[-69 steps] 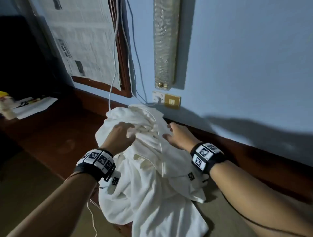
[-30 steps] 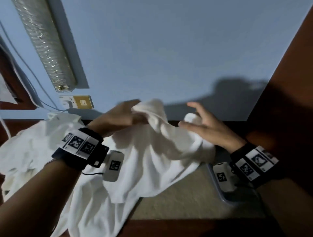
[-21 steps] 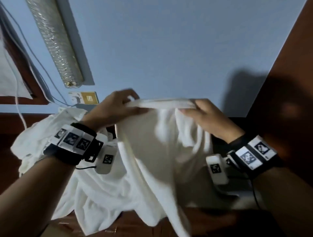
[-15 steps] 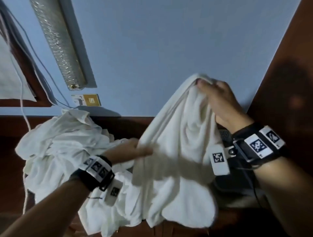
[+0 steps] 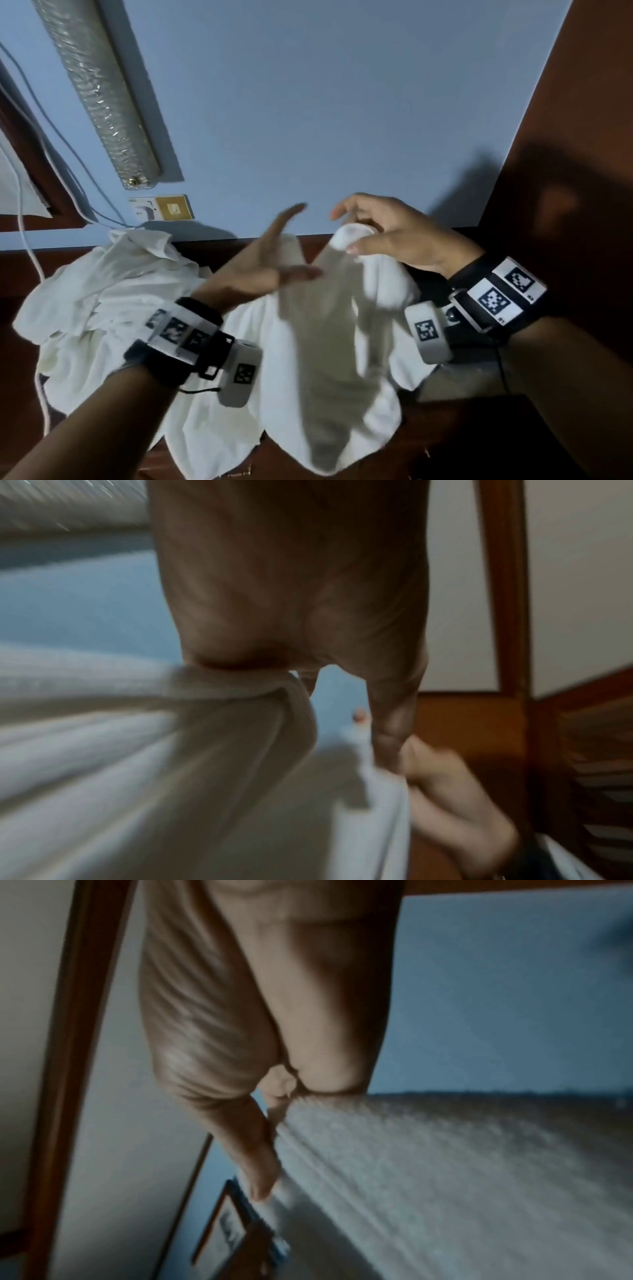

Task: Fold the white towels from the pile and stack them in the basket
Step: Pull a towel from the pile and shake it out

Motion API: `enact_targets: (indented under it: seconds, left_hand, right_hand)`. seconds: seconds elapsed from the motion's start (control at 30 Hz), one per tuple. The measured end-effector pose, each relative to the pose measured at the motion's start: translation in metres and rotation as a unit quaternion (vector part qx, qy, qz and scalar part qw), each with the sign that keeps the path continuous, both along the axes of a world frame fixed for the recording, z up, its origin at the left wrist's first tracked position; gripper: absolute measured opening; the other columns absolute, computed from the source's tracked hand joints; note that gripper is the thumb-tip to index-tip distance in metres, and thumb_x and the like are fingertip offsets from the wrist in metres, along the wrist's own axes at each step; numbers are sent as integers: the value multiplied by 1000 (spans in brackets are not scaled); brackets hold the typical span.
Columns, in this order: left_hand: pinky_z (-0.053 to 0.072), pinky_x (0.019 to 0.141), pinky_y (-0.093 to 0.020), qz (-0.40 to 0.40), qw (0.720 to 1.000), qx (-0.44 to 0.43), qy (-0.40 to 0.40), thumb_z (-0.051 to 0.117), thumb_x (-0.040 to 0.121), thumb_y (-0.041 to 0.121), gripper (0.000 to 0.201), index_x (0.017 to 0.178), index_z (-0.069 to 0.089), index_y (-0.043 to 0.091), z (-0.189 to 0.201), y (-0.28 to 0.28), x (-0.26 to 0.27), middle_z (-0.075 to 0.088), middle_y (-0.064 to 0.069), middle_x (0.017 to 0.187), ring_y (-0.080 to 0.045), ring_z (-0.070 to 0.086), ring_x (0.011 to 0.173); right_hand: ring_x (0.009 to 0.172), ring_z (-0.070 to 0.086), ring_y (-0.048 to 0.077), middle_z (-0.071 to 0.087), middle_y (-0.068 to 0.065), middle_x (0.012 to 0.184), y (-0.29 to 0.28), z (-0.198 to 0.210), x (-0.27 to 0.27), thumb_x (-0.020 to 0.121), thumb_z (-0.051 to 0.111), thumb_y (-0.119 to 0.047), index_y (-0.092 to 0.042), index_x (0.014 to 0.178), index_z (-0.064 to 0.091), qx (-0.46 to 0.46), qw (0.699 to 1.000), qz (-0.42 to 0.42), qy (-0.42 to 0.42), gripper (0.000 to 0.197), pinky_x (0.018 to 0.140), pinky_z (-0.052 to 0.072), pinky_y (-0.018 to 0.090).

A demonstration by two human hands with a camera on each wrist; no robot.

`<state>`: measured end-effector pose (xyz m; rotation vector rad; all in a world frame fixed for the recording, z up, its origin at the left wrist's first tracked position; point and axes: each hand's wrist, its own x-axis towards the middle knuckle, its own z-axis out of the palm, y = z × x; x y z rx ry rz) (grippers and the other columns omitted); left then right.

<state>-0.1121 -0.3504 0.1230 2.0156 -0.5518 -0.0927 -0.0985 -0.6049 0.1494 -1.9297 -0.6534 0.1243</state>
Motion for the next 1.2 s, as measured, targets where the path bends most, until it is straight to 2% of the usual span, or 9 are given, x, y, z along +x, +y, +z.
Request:
enact_targets:
  seconds: [0.13,0.2,0.27,0.33,0.5,0.63,0.73,0.9,1.2]
  left_hand:
    - [55,93,-40,-11,983,156,-93,76,85,59,40,109,69,28,-22,-34,3,74,12,103,-3,68,99]
    - [55,86,-33,27,988,117,-94,73,90,56,30,98,74,27,-22,-24,10,76,15,93,3,68,91]
    - [47,71,-22,55,989,87,-109,74,92,51,25,90,72,26,-13,-8,16,72,16,82,7,64,79]
    - [41,62,-22,87,986,79,-116,74,92,47,28,81,68,23,-2,6,20,69,8,76,0,59,71]
    - [41,63,-30,180,976,36,-119,75,90,48,31,77,66,21,1,23,35,67,3,75,-9,58,73]
    - [43,63,-33,248,963,0,-107,84,79,51,38,76,66,18,-7,25,51,65,4,71,-18,59,71]
    - [36,54,-23,258,957,13,-130,91,74,45,41,61,58,24,-2,23,59,50,9,56,-10,46,59]
    - [37,51,-10,257,950,103,-146,89,79,31,23,73,69,22,4,28,68,61,6,64,-13,53,64]
    - [39,56,-15,251,941,166,-151,86,82,33,15,84,75,23,3,27,70,66,3,72,-12,58,70]
  right_hand:
    - [94,62,3,67,-11,103,12,30,-8,87,74,8,-14,120,65,54,996,8,-70,41,85,47,18]
    - [94,64,2,68,-15,101,0,24,-3,81,88,-17,-27,111,67,-137,980,-48,-139,38,80,47,21]
    - [80,63,10,65,-14,84,-13,5,-3,70,92,-42,-29,86,62,-389,904,-110,-137,36,64,43,22]
    - [68,63,17,63,-9,68,-29,-24,0,75,87,-47,-20,74,62,-460,874,-132,-85,36,53,37,25]
    - [103,71,14,76,-7,105,-71,-64,17,96,71,-38,-23,101,71,-45,977,-203,41,16,98,53,39]
    - [90,66,21,70,4,96,-55,-45,14,101,59,-9,-12,102,67,180,962,-185,89,8,71,53,32]
    - [83,66,5,70,-8,88,-55,-18,15,96,71,-19,-11,96,69,119,976,-180,17,8,76,48,27]
    - [62,54,7,63,-2,70,-71,10,25,77,89,-40,-7,81,67,-272,945,-166,-79,40,59,36,29]
    - [85,48,11,53,-2,86,-95,10,52,75,64,-83,2,98,68,-60,975,-207,-54,88,78,36,33]
